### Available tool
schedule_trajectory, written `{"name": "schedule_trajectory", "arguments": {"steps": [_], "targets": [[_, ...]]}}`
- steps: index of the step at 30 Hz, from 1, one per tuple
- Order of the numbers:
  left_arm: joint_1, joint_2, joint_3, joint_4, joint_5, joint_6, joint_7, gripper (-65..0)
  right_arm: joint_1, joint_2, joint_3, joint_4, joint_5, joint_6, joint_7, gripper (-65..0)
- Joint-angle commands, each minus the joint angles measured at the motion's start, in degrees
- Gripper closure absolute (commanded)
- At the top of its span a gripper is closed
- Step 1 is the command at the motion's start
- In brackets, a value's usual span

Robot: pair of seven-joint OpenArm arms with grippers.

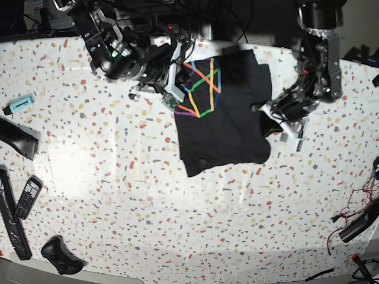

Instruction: Fold the T-shirt properly

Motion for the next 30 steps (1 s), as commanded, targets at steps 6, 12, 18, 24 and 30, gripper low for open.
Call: {"name": "schedule_trajectory", "arguments": {"steps": [6, 12, 18, 24, 30], "targets": [[-4.3, -0.1, 0.0, 0.1, 1.6, -0.2, 0.8, 0.0, -0.3, 0.2, 0.3, 1.0, 0.1, -3.0, 0.2, 0.0], [-2.2, -5.4, 0.0, 2.9, -5.1, -0.2, 1.6, 0.0, -0.3, 0.1, 4.3, 2.2, 0.6, -3.7, 0.4, 0.0], [5.0, -9.2, -0.1, 15.2, -5.8, 2.4, 1.4, 0.0, -0.5, 0.1, 13.2, 6.2, 8.5, -4.2, 0.1, 0.0], [13.6, -10.1, -2.4, 28.4, -1.7, 7.9, 1.4, 0.0, -5.2, 0.1, 22.8, 10.4, 9.6, -4.2, -0.2, 0.0], [22.4, -10.1, -8.6, 35.6, -1.8, 8.5, 1.7, 0.0, -14.3, -0.1, 32.2, 15.9, 10.0, -4.2, -0.2, 0.0]]}}
